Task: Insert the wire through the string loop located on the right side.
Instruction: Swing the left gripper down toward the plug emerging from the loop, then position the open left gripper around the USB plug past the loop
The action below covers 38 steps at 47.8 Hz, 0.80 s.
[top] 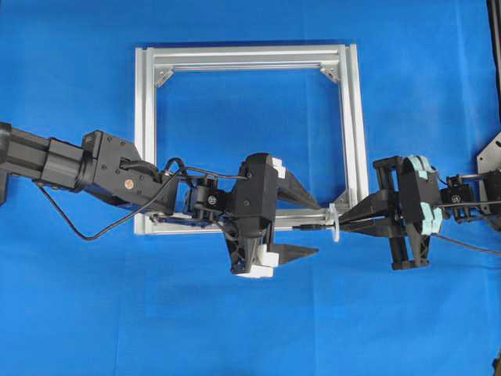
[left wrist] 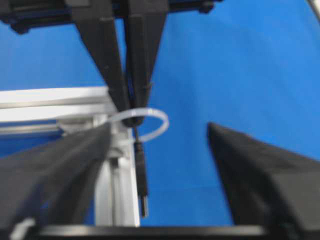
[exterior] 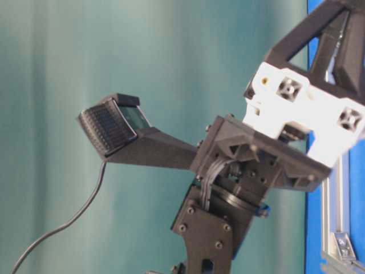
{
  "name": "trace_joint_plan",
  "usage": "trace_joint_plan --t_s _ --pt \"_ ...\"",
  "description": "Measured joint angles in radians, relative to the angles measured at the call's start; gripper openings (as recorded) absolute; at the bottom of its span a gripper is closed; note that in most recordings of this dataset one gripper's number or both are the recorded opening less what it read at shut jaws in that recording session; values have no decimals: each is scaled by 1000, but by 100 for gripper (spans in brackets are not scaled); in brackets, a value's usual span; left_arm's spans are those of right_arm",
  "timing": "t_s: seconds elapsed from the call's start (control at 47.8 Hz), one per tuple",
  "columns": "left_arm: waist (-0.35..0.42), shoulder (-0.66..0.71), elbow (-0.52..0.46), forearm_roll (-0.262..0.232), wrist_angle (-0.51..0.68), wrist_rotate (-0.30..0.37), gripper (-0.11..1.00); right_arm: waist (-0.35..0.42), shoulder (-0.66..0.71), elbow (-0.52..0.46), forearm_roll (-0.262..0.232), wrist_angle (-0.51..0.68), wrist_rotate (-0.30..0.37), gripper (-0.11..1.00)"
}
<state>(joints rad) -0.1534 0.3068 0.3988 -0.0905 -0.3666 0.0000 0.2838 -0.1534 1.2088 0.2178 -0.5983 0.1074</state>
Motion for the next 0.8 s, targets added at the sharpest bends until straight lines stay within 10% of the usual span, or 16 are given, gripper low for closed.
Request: trace_joint_plan --t_s 0.796 --pt "12 97 -2 0 -17 -15 87 0 0 0 0 0 0 -3"
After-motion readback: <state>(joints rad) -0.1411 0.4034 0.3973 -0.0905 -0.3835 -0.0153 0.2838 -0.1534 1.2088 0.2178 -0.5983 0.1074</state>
